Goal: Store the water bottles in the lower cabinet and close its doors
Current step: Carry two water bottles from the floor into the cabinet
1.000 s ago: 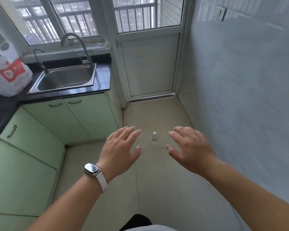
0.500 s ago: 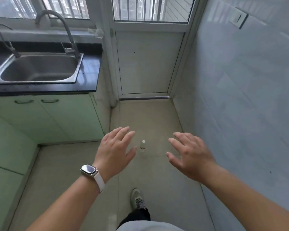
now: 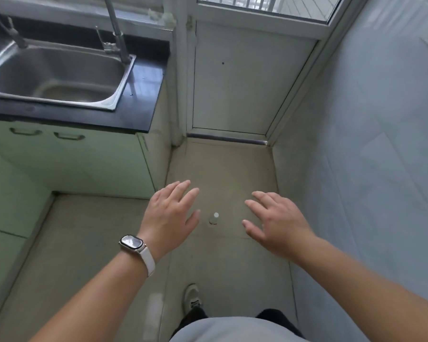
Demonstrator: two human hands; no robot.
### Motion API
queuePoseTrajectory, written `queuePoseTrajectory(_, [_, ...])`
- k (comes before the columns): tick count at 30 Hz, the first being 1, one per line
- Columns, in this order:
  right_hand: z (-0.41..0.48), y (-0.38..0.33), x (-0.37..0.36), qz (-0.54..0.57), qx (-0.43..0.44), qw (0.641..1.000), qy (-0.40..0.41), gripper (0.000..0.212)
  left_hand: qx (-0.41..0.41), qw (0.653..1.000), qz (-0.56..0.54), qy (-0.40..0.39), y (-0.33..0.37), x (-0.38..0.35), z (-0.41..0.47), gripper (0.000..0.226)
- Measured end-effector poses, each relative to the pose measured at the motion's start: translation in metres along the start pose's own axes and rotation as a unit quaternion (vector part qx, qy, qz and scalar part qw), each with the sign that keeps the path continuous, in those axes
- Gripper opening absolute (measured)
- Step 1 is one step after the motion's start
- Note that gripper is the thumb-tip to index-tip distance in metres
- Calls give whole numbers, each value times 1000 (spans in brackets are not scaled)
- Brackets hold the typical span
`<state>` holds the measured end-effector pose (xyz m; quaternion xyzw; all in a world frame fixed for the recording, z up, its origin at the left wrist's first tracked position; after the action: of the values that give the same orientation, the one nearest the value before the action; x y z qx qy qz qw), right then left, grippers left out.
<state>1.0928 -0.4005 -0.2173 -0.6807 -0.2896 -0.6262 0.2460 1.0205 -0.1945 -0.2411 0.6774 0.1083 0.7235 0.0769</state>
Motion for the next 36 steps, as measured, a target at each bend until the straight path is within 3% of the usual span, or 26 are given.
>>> queuePoseTrajectory(10, [66,38,-46,41,103,993,-29,54,83,996,18,-10,8,-41,35,52])
queuePoseTrajectory(21, [124,77,-154,82,265,952,-126,55,228,973,-13,-39,30,-146,70,42])
queuePoseTrajectory(36, [183,70,-409,109,223,951,-184,56,367,923,-56,-106,-78,-407,43,49])
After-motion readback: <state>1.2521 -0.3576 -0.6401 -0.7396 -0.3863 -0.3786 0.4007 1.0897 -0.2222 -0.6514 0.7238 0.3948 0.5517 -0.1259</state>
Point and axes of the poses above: each hand's wrist, its own z-axis towards the middle knuckle, its own x-axis out of the back of the hand, y = z × x, the point moved 8 cm from there along z, towards the middle knuckle, and after that the axes turned 7 degrees about -y, right-handed, at the moved point
